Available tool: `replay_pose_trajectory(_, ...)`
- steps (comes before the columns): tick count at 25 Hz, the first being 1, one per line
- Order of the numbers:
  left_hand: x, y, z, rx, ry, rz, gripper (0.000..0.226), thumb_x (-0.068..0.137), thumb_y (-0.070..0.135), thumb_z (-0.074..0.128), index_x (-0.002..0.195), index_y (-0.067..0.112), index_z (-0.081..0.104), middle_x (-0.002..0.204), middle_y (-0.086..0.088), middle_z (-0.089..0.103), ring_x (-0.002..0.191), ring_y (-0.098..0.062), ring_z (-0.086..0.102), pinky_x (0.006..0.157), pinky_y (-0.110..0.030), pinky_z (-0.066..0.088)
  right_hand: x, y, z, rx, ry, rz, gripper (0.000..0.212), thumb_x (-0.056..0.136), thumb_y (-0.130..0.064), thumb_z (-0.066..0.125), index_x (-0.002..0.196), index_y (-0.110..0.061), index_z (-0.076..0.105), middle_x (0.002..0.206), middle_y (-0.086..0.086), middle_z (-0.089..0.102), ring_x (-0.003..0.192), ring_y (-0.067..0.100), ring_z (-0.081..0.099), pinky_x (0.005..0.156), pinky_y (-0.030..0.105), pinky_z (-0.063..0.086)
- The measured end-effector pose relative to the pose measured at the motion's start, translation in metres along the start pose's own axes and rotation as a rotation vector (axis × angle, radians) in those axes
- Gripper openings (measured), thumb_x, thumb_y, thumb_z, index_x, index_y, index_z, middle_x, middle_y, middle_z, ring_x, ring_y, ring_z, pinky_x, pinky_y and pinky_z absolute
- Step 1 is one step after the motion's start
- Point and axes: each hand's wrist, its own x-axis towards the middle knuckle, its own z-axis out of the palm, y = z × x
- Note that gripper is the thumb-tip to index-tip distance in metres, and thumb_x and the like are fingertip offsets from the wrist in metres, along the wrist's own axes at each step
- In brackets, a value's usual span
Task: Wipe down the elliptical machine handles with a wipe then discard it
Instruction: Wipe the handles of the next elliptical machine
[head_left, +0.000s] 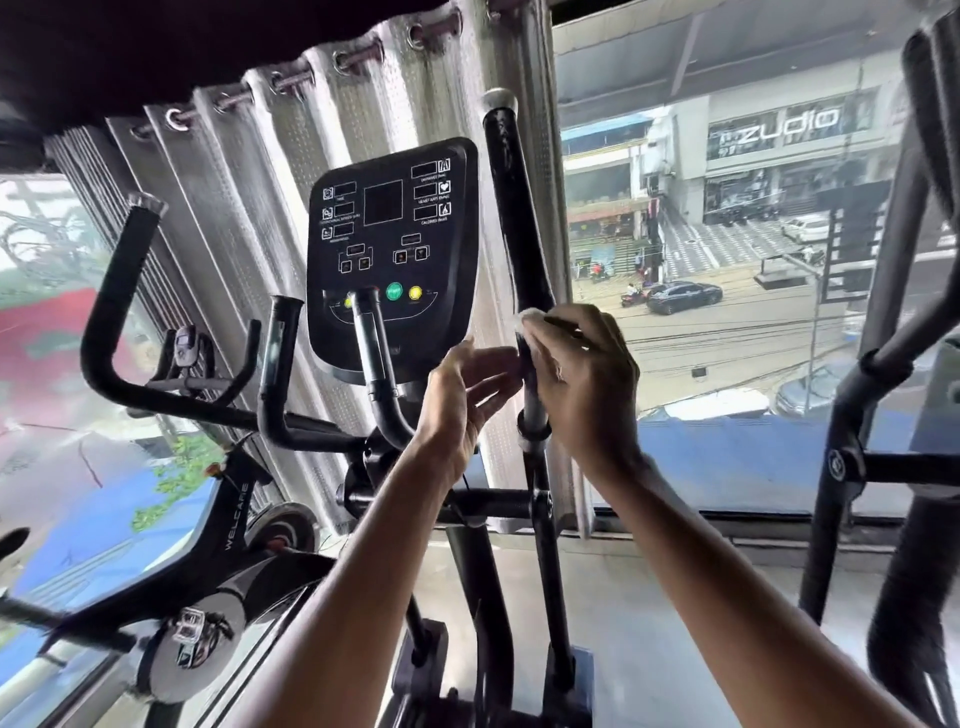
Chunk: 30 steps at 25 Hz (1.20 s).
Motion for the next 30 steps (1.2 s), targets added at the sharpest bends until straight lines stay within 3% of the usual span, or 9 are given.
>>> replay_pose_trajectory(3,0.001,0.003,-0.003,-0.003,-0.014,0.013,0.052,0.109,0.032,0.035,0.113,-0.006,0.07,0.114,-0.023,0.074,0.103,-0.029,0.071,0.099,-0.036,0.057,-0.029,0.01,0.001,-0.081,-0.118,-0.121,0.027,0.089,-0.006,0.074,0.116,-0.008,0.075,0.11,0.007,0.068,0.1,0.02,0.061,0.091,0.021,0.05)
replay_pose_trajectory(5,0.001,0.006,0.001,0.041,-0.031,0.035,0.048,0.108,0.031,0.039,0.112,-0.003,0.072,0.113,-0.021,0.075,0.099,-0.027,0.071,0.097,-0.036,0.057,-0.053,0.017,0.002,-0.061,-0.123,-0.064,0.023,0.088,-0.006,0.075,0.111,-0.011,0.076,0.106,0.005,0.069,0.096,0.019,0.064,0.084,0.029,0.057)
replay_pose_trajectory(10,0.003,0.015,0.012,0.171,-0.06,0.148,0.03,0.106,0.024,0.047,0.105,0.006,0.072,0.104,-0.011,0.078,0.099,-0.024,0.075,0.094,-0.038,0.058,-0.053,0.005,0.009,0.279,0.296,0.437,0.01,0.091,-0.009,0.073,0.1,-0.004,0.075,0.096,0.003,0.07,0.089,0.013,0.067,0.075,0.031,0.059)
replay_pose_trajectory(13,0.001,0.018,0.019,0.267,-0.075,0.21,0.024,0.106,0.024,0.05,0.106,0.009,0.069,0.099,-0.003,0.079,0.091,-0.015,0.075,0.08,-0.026,0.058,-0.043,-0.001,0.02,0.425,0.316,0.606,0.011,0.092,-0.01,0.072,0.102,-0.005,0.074,0.098,0.001,0.071,0.094,0.011,0.068,0.079,0.028,0.059)
replay_pose_trajectory(18,-0.001,0.016,0.025,0.368,-0.022,0.239,0.026,0.106,0.028,0.052,0.105,0.008,0.07,0.092,0.002,0.079,0.088,-0.01,0.076,0.081,-0.025,0.057,-0.08,0.0,0.043,0.48,0.306,0.897,0.012,0.09,-0.015,0.074,0.102,-0.014,0.073,0.094,-0.007,0.075,0.088,0.004,0.071,0.078,0.035,0.06)
replay_pose_trajectory(22,0.004,0.005,0.033,0.538,0.066,0.323,0.046,0.092,0.057,0.061,0.097,0.012,0.071,0.096,-0.016,0.075,0.095,-0.032,0.073,0.093,-0.051,0.059,-0.082,-0.002,0.058,0.58,0.34,1.046,0.012,0.092,-0.019,0.072,0.104,-0.017,0.073,0.095,-0.006,0.076,0.089,0.008,0.073,0.08,0.038,0.061)
replay_pose_trajectory(24,0.005,0.001,0.034,0.577,0.091,0.355,0.049,0.087,0.06,0.063,0.095,0.012,0.068,0.097,-0.026,0.07,0.088,-0.039,0.071,0.093,-0.061,0.055,-0.079,-0.003,0.055,0.646,0.334,1.067,0.015,0.092,-0.017,0.072,0.106,-0.016,0.075,0.094,-0.007,0.076,0.089,0.006,0.073,0.082,0.033,0.06)
replay_pose_trajectory(27,0.002,-0.004,0.039,0.601,0.143,0.408,0.029,0.093,0.048,0.066,0.089,0.02,0.067,0.083,-0.005,0.073,0.081,-0.018,0.069,0.089,-0.053,0.058,-0.078,0.01,0.049,0.657,0.281,1.019,0.019,0.092,-0.017,0.072,0.111,-0.014,0.076,0.099,-0.008,0.074,0.093,0.001,0.071,0.084,0.024,0.058)
replay_pose_trajectory(30,-0.001,-0.011,0.042,0.665,0.21,0.424,0.024,0.093,0.048,0.067,0.094,0.024,0.07,0.084,0.014,0.075,0.083,-0.003,0.07,0.09,-0.042,0.056,-0.072,0.029,0.042,0.698,0.168,1.03,0.02,0.09,-0.016,0.074,0.11,-0.014,0.078,0.101,-0.006,0.076,0.09,0.0,0.072,0.081,0.028,0.06)
